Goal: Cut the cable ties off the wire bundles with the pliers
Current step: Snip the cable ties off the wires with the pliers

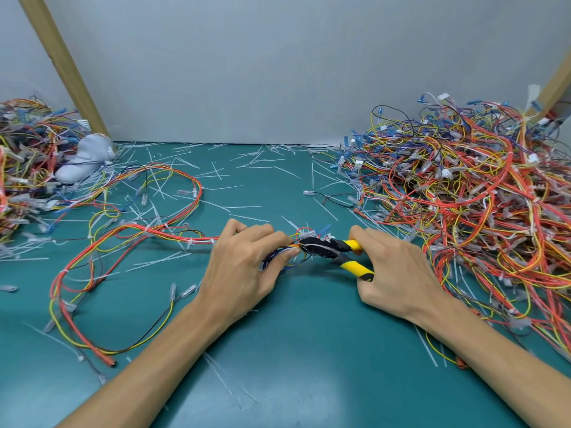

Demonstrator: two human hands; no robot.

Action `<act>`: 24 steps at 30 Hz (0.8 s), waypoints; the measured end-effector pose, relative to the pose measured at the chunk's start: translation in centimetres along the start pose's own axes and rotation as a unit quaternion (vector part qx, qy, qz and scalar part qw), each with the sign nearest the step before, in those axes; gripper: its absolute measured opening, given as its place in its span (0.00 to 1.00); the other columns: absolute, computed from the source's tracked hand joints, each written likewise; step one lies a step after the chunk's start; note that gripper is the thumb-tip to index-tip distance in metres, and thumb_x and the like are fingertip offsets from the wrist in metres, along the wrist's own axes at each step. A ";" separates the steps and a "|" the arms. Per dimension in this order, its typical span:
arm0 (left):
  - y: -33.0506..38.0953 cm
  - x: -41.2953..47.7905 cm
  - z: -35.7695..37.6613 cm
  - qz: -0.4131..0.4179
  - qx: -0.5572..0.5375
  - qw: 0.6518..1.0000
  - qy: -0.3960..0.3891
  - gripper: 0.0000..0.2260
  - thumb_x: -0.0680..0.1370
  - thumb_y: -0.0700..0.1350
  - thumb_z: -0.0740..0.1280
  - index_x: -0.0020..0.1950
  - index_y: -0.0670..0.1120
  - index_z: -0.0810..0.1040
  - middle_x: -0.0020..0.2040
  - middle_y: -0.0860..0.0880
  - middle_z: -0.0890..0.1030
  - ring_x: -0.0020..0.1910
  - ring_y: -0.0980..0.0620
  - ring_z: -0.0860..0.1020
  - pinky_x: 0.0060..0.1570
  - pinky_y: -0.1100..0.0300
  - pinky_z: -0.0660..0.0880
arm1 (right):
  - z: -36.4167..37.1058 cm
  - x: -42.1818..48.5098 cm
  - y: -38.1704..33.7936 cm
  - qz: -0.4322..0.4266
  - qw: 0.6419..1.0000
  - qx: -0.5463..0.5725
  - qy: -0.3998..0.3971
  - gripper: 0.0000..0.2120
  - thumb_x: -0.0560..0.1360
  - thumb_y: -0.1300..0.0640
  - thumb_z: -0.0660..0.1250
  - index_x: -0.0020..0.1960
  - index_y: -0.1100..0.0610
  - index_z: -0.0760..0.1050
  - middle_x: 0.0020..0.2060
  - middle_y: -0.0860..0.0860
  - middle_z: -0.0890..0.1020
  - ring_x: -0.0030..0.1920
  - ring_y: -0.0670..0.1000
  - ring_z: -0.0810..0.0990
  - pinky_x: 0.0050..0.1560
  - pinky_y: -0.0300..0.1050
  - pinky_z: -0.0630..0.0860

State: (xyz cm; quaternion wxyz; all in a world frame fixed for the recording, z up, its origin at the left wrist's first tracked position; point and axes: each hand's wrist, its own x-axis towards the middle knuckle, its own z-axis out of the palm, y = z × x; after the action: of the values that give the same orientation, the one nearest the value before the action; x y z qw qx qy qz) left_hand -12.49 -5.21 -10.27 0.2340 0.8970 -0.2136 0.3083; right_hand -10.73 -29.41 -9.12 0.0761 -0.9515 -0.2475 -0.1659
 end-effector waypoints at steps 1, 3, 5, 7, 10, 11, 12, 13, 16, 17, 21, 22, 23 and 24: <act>0.0 0.0 0.0 0.002 0.001 1.000 -0.001 0.08 0.78 0.49 0.67 0.42 0.48 0.80 0.33 0.54 0.73 0.33 0.51 0.66 0.40 0.54 0.66 | 0.0 -0.1 0.0 0.000 1.000 0.004 0.003 0.13 0.63 0.54 0.66 0.44 0.51 0.65 0.33 0.46 0.72 0.32 0.54 0.66 0.26 0.41 0.57; 0.0 0.0 0.0 0.006 0.003 1.000 -0.004 0.08 0.79 0.49 0.66 0.42 0.48 0.80 0.33 0.54 0.73 0.33 0.51 0.67 0.40 0.53 0.67 | -0.1 -0.1 0.0 0.000 1.000 0.009 0.010 0.11 0.63 0.52 0.64 0.43 0.51 0.65 0.31 0.46 0.72 0.30 0.55 0.66 0.26 0.42 0.60; 0.1 0.0 -0.1 0.008 0.007 1.000 -0.007 0.09 0.79 0.49 0.66 0.42 0.48 0.80 0.33 0.53 0.74 0.33 0.50 0.67 0.40 0.53 0.67 | -0.1 -0.2 0.0 0.002 1.000 0.011 0.011 0.11 0.63 0.52 0.65 0.41 0.52 0.64 0.30 0.46 0.72 0.29 0.56 0.67 0.26 0.44 0.64; 0.1 0.0 -0.1 0.004 0.009 1.000 -0.008 0.08 0.79 0.49 0.66 0.42 0.48 0.80 0.33 0.53 0.74 0.33 0.50 0.67 0.40 0.53 0.67 | -0.1 -0.2 0.1 0.009 1.000 0.013 0.008 0.13 0.61 0.55 0.68 0.40 0.52 0.64 0.28 0.46 0.71 0.28 0.56 0.67 0.26 0.45 0.66; 0.1 0.0 0.0 -0.004 0.009 1.000 -0.010 0.08 0.79 0.50 0.66 0.42 0.48 0.80 0.33 0.53 0.74 0.33 0.50 0.68 0.40 0.53 0.67 | 0.1 -0.2 0.2 0.020 1.000 0.010 -0.002 0.15 0.60 0.57 0.69 0.39 0.52 0.64 0.25 0.46 0.68 0.27 0.55 0.66 0.26 0.45 0.65; 0.1 0.0 0.0 -0.004 0.009 1.000 -0.013 0.09 0.79 0.50 0.65 0.42 0.48 0.80 0.33 0.53 0.74 0.33 0.50 0.68 0.40 0.53 0.67 | 0.1 -0.1 0.2 0.022 1.000 0.009 -0.008 0.15 0.60 0.56 0.69 0.38 0.51 0.63 0.25 0.47 0.69 0.27 0.56 0.67 0.26 0.45 0.64; 0.1 0.0 0.0 -0.003 0.009 1.000 -0.015 0.09 0.79 0.50 0.65 0.42 0.48 0.80 0.33 0.54 0.74 0.33 0.50 0.68 0.41 0.53 0.67 | 0.2 -0.1 0.3 0.024 1.000 0.009 -0.012 0.14 0.60 0.56 0.68 0.38 0.52 0.62 0.26 0.48 0.71 0.28 0.56 0.68 0.27 0.44 0.65; 0.1 0.0 0.0 -0.003 0.010 1.000 -0.017 0.09 0.79 0.50 0.65 0.42 0.48 0.80 0.33 0.54 0.74 0.33 0.50 0.68 0.41 0.53 0.67 | 0.3 -0.1 0.3 0.023 1.000 0.010 -0.015 0.14 0.60 0.55 0.67 0.38 0.52 0.62 0.26 0.49 0.72 0.28 0.56 0.69 0.27 0.45 0.66; 0.1 0.0 0.0 -0.004 0.010 1.000 -0.019 0.10 0.79 0.51 0.64 0.42 0.48 0.79 0.33 0.54 0.74 0.32 0.51 0.68 0.41 0.54 0.67 | 0.4 -0.2 0.4 0.021 1.000 0.015 -0.014 0.13 0.60 0.54 0.66 0.38 0.52 0.61 0.26 0.49 0.72 0.28 0.56 0.69 0.27 0.45 0.67; 0.1 0.0 0.0 -0.004 0.010 1.000 -0.020 0.10 0.79 0.51 0.64 0.42 0.48 0.79 0.33 0.54 0.74 0.32 0.51 0.68 0.41 0.54 0.67 | 0.4 -0.2 0.4 0.021 1.000 0.014 -0.015 0.14 0.60 0.55 0.66 0.38 0.52 0.61 0.26 0.49 0.72 0.28 0.56 0.69 0.27 0.45 0.67; 0.1 0.0 0.0 -0.004 0.011 1.000 -0.023 0.10 0.80 0.51 0.64 0.42 0.48 0.79 0.33 0.53 0.74 0.33 0.50 0.69 0.41 0.54 0.67 | 0.4 -0.1 0.5 0.020 1.000 0.010 -0.017 0.15 0.60 0.55 0.67 0.37 0.52 0.60 0.26 0.50 0.72 0.29 0.57 0.69 0.27 0.45 0.67; 0.1 0.0 -0.1 -0.004 0.011 1.000 -0.023 0.10 0.80 0.51 0.64 0.42 0.48 0.79 0.33 0.53 0.74 0.33 0.50 0.68 0.41 0.54 0.67 | 0.4 -0.1 0.5 0.019 1.000 0.012 -0.015 0.15 0.60 0.55 0.67 0.37 0.52 0.60 0.26 0.50 0.72 0.28 0.58 0.69 0.27 0.45 0.67; 0.1 0.0 -0.1 -0.004 0.011 1.000 -0.023 0.10 0.80 0.51 0.64 0.42 0.48 0.79 0.33 0.53 0.74 0.32 0.50 0.68 0.41 0.54 0.67 | 0.4 -0.1 0.4 0.018 1.000 0.015 -0.013 0.15 0.60 0.55 0.67 0.37 0.52 0.60 0.26 0.49 0.72 0.28 0.58 0.69 0.27 0.45 0.67; 0.1 0.0 0.0 -0.005 0.010 1.000 -0.022 0.10 0.80 0.51 0.64 0.42 0.48 0.79 0.33 0.53 0.74 0.32 0.51 0.67 0.41 0.54 0.67 | 0.4 -0.1 0.4 0.016 1.000 0.018 -0.010 0.15 0.60 0.55 0.66 0.37 0.52 0.60 0.25 0.49 0.71 0.28 0.57 0.68 0.27 0.45 0.67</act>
State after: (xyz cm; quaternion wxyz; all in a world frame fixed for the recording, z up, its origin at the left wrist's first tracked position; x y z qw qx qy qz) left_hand -12.57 -5.29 -10.19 0.2215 0.9069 -0.2116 0.2892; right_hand -10.51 -29.71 -9.55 0.0936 -0.9554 -0.2359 -0.1509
